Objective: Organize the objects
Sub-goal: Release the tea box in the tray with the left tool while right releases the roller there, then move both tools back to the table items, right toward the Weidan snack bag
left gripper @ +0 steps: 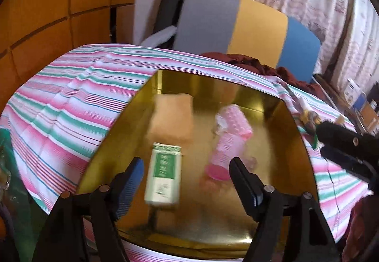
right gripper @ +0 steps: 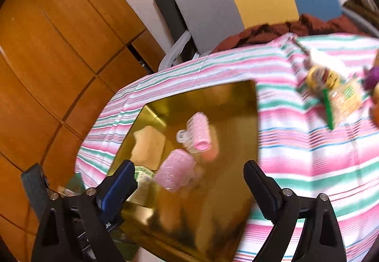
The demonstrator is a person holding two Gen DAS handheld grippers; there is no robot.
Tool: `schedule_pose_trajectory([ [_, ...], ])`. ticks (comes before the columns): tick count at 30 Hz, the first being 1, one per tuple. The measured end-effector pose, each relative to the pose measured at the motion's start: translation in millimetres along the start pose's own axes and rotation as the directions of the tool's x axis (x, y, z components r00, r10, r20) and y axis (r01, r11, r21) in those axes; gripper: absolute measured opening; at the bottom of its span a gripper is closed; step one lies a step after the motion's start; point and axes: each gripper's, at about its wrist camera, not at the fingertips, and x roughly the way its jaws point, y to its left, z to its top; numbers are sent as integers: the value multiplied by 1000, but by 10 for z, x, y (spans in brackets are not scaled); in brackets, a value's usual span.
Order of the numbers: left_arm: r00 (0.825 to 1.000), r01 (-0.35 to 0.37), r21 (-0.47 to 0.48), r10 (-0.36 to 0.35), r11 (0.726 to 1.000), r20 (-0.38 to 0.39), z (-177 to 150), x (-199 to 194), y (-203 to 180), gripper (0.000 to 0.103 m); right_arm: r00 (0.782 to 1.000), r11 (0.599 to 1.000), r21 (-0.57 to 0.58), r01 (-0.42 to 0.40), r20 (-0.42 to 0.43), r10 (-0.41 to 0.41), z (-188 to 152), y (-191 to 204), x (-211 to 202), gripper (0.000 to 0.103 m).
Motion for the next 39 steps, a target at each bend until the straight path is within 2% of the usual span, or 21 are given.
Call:
schedule_pose_trajectory([
  [8, 996, 87, 120, -88, 989, 2, -96, -103, -434, 76, 996, 996, 13, 91, 25, -91, 102, -454, -331, 97],
  [16, 985, 175, 180, -173, 968, -27, -169, -162, -796, 76, 968, 966, 64, 250, 10, -251, 200, -1223, -644, 98],
  [20, 973, 229, 215, -223, 949, -51, -191, -180, -999, 76, 943, 938, 102, 331, -2, -333, 275, -1713, -806, 98],
  [27, 946, 323, 293, -309, 900, -93, -192, -235, -1480, 77, 880, 863, 188, 469, -14, -475, 545, -2678, -1140, 100],
  [30, 938, 347, 325, -324, 880, -125, -203, -216, -1664, 77, 849, 825, 221, 520, -26, -528, 706, -3071, -1269, 101],
  [31, 937, 348, 336, -322, 875, -133, -215, -207, -1729, 77, 845, 818, 233, 526, -29, -535, 768, -3225, -1300, 101],
  [33, 935, 354, 347, -322, 868, -148, -237, -200, -1811, 77, 841, 812, 242, 530, -32, -540, 834, -3410, -1320, 101],
  [39, 917, 391, 355, -330, 849, -223, -367, -129, -1979, 77, 865, 854, 144, 501, -114, -488, 969, -3857, -1034, 102],
])
